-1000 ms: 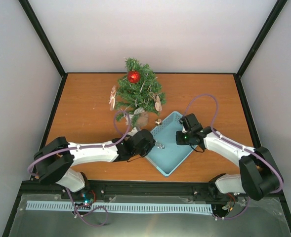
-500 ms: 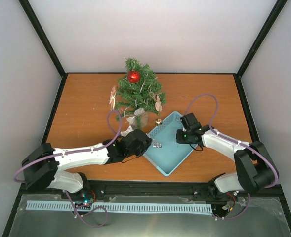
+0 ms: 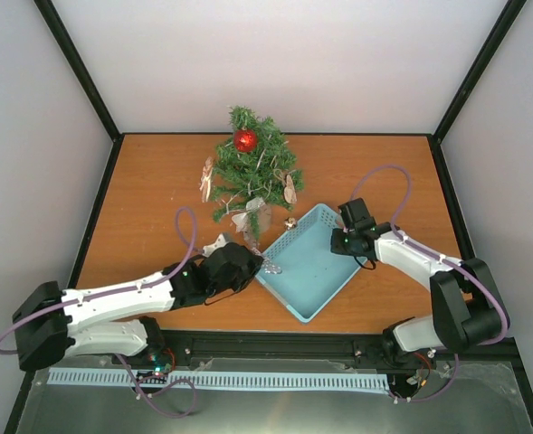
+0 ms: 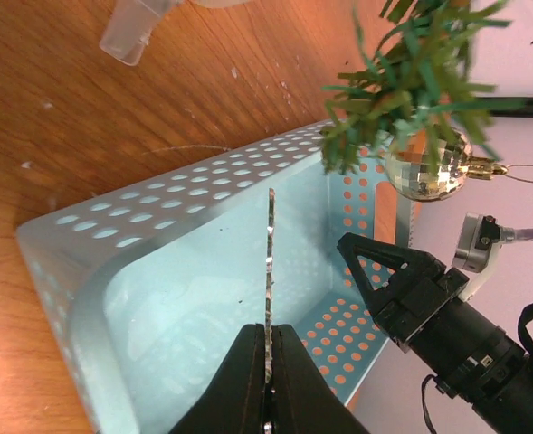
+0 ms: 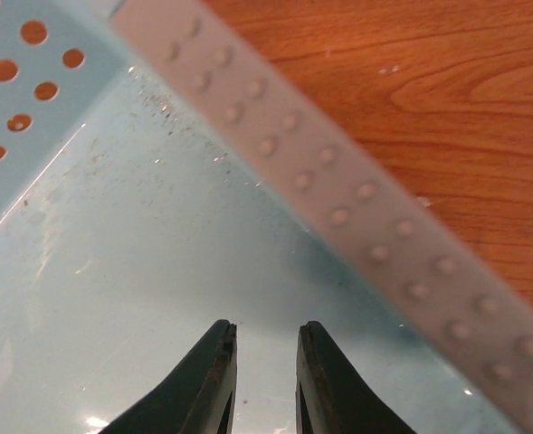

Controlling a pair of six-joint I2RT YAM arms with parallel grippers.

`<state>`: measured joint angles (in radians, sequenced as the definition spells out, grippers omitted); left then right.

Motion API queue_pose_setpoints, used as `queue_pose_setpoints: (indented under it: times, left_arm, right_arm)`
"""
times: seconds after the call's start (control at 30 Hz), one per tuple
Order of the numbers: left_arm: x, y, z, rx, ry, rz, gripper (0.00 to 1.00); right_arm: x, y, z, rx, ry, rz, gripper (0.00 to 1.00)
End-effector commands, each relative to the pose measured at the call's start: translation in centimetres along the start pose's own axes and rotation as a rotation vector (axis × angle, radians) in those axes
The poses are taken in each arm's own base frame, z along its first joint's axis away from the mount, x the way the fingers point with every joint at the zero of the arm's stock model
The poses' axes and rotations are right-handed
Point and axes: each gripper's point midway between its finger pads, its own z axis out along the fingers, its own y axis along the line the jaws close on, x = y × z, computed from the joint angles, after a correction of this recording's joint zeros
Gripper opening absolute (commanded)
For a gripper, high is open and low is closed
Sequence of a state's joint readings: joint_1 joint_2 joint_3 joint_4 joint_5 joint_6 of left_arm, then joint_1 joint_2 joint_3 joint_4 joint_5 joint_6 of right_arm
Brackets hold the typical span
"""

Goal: Decorate the small christmas tree
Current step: Pick up the decoration item from the storage box, then move the storage box to the center of the board.

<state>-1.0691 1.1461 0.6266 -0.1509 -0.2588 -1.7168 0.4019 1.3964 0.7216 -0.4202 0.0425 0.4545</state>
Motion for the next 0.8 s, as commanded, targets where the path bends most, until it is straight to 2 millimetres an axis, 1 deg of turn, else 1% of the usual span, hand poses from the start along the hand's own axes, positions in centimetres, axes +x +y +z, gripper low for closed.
queue_pose_setpoints:
  times: [0.0, 0.2, 0.37, 0.4, 0.43, 0.47, 0.53, 0.57, 0.6, 0.67, 0.7, 0.77]
  left_arm:
    - [-0.9, 1.6, -1.5, -0.035, -0.038, 0.038, 0.01]
    - [-2.1, 3.2, -2.8, -0.061, -0.077, 0.074, 0.01]
    - [-3.6, 4.9, -4.1, -0.088, -0.137, 0.098, 0.01]
    - [-3.9, 5.2, -4.3, -0.086, -0.150, 0.102, 0.01]
    - [-4.2, 5.4, -4.5, -0.083, -0.164, 0.110, 0.01]
    - [-4.6, 5.8, -4.7, -0.084, -0.180, 0.119, 0.01]
    - [-5.4, 5.9, -5.2, -0.076, -0.216, 0.143, 0.01]
    - [-5.7, 5.8, -5.4, -0.062, -0.233, 0.162, 0.01]
    - [-6.0, 5.1, -5.7, -0.032, -0.248, 0.224, 0.01]
    - [-6.2, 2.7, -6.4, 0.060, -0.270, 0.293, 0.01]
    - [-6.5, 2.2, -6.8, 0.072, -0.286, 0.295, 0.01]
    - [-7.4, 2.3, -7.5, 0.049, -0.328, 0.302, 0.01]
  right_arm:
    - [-1.6, -1.4, -0.3, 0.058, -0.028, 0.022, 0.22]
    - [-3.4, -3.5, -0.5, 0.134, -0.051, 0.041, 0.22]
    - [-4.0, -6.0, 0.2, 0.195, -0.027, 0.061, 0.22]
    - [-4.1, -6.1, 0.3, 0.201, -0.026, 0.056, 0.22]
    - [-4.4, -7.2, 0.2, 0.219, -0.031, 0.079, 0.22]
    - [-4.8, -7.8, 0.1, 0.229, -0.035, 0.087, 0.22]
    - [-5.5, -9.2, 0.0, 0.248, -0.039, 0.107, 0.22]
    - [-5.9, -10.0, -0.1, 0.261, -0.044, 0.118, 0.22]
    - [-6.3, -10.9, -0.1, 0.273, -0.044, 0.135, 0.22]
    - [-7.1, -12.4, 0.0, 0.281, -0.051, 0.164, 0.22]
    - [-7.6, -13.0, 0.0, 0.282, -0.056, 0.178, 0.22]
    - [-8.5, -14.1, 0.4, 0.288, -0.057, 0.191, 0.22]
